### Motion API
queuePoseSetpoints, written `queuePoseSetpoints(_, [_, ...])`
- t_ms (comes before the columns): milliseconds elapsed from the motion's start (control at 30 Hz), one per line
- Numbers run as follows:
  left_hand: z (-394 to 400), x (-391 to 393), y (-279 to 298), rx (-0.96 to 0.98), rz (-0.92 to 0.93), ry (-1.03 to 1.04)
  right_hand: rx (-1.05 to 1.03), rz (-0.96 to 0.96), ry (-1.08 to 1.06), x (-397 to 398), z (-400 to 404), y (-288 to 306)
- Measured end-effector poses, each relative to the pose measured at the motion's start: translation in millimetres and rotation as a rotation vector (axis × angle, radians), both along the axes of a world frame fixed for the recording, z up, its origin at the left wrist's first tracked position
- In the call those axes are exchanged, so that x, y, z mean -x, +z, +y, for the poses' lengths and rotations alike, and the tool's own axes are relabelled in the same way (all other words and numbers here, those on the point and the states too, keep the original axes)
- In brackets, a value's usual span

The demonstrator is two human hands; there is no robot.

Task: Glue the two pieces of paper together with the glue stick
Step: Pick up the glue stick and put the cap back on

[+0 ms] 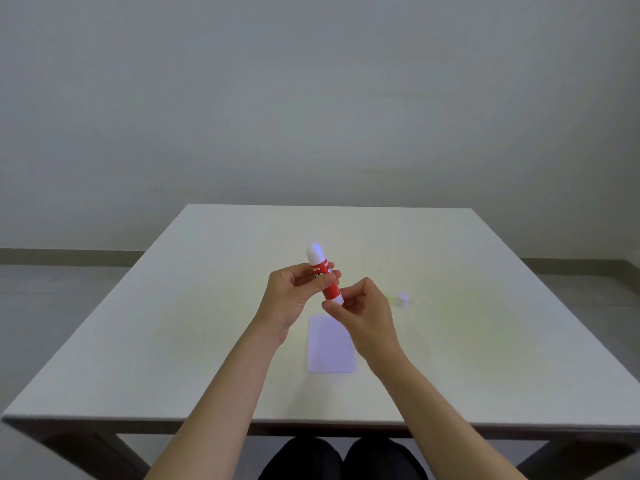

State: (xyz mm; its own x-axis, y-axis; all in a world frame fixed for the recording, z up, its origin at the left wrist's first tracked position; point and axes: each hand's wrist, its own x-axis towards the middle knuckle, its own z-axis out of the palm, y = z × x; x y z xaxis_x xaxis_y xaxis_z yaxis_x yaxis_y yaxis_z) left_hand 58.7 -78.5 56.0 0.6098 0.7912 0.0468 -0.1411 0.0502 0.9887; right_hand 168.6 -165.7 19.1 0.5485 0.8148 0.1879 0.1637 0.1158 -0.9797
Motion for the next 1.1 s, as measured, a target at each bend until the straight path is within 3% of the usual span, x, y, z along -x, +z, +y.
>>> queuePoseSetpoints(67, [-1.3, -0.6, -0.2, 0.011, -0.008, 0.014, -0.007, -0.107, -0.029, 4.0, 1.2, -1.7])
queuePoseSetpoints(233, [-0.8, 3.6, 3.2, -0.016, 0.004, 0.014, 0.236, 0.473, 0.566, -17.3, -4.6, 16.6])
queuePoseSetpoints(300, [-1.6, 4.6, 6.8, -0.016, -0.016, -0.006, 0.191, 0.57, 0.655, -19.9, -8.7, 18.4])
queuePoseSetpoints(367, [-2.4, 3.8, 10.4, -0.023, -0.03, -0.004, 0.082, 0.588, 0.61, -17.8, -9.0, 14.3])
queuePoseSetpoints(433, [-2.5, 0.5, 10.3, -0.022, -0.031, 0.017, -0.025, 0.466, 0.44, -12.1, -9.4, 10.7])
queuePoseSetpoints(533, [-4.7, -5.0, 8.5, -0.016, -0.027, 0.046, -0.04, 0.018, -0.012, 0.4, -6.5, 2.9])
queuePoseSetpoints(600, [-5.6, -7.1, 7.8, -0.006, -0.03, 0.061, -0.048, -0.135, -0.14, 7.1, -4.2, -2.2])
queuePoseSetpoints(633, [-5.9, -6.9, 8.9, -0.001, -0.034, 0.062, -0.043, -0.083, -0.09, 7.5, -3.4, -1.1])
queuePoseSetpoints(800, [-4.9, -2.3, 10.6, -0.017, -0.014, 0.062, 0.156, 0.547, 0.544, -16.1, -9.4, 19.0])
queuePoseSetpoints(900, [-4.9, -2.7, 11.9, -0.01, -0.022, 0.05, 0.052, 0.646, 0.547, -15.5, -10.9, 16.3])
queuePoseSetpoints(967, [-4.1, -5.5, 10.9, -0.013, -0.011, 0.067, -0.049, 0.526, 0.406, -10.2, -9.9, 12.2])
queuePoseSetpoints(1100, [-5.4, -11.3, 7.7, -0.017, -0.001, 0.096, -0.06, -0.086, -0.121, 4.0, -5.1, 1.3])
